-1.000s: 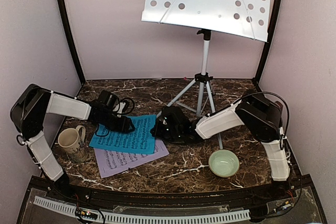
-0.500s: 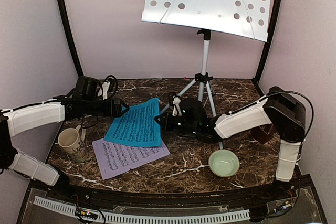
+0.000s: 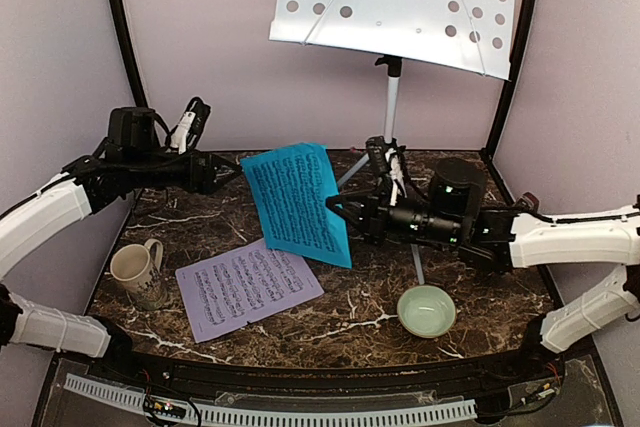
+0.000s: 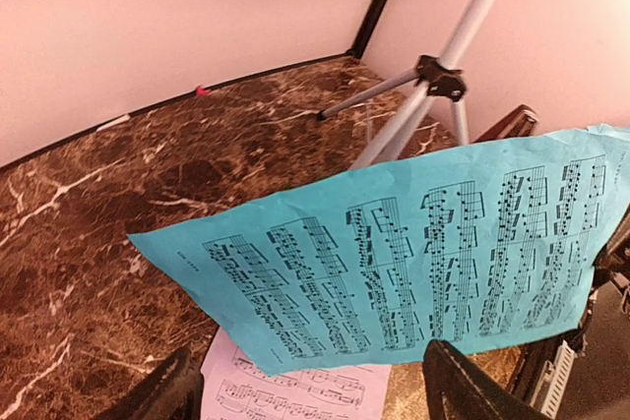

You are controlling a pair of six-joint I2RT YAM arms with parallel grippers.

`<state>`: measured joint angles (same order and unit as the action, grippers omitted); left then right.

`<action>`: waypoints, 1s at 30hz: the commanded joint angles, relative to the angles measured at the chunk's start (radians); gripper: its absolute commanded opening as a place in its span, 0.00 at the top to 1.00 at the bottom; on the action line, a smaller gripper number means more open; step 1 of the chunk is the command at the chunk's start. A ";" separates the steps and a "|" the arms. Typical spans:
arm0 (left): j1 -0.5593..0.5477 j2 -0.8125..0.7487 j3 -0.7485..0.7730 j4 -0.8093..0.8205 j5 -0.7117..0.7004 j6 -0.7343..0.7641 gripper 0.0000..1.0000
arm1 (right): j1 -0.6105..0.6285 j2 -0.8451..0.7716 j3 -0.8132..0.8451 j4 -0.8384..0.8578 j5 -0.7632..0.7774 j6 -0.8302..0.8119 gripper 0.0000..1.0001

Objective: Set up the instrument practice props

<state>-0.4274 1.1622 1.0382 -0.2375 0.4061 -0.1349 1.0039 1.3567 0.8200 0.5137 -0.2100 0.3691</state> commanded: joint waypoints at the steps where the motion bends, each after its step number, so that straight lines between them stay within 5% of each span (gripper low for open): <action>1: 0.000 -0.097 -0.015 0.006 0.204 0.053 0.21 | 0.013 -0.177 -0.083 -0.164 -0.114 -0.175 1.00; 6: -0.008 -0.154 -0.045 0.046 0.352 0.083 0.22 | 0.019 -0.354 -0.090 -0.323 -0.158 -0.258 1.00; 15: -0.020 -0.200 -0.040 0.021 0.418 0.135 0.21 | 0.035 -0.492 -0.035 -0.523 -0.223 -0.280 1.00; 30: -0.042 -0.198 -0.011 -0.020 0.455 0.167 0.20 | 0.056 -0.544 0.002 -0.516 -0.216 -0.241 1.00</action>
<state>-0.4606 0.9775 1.0149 -0.2417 0.8375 0.0082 1.0512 0.8219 0.7780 -0.0319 -0.4126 0.1139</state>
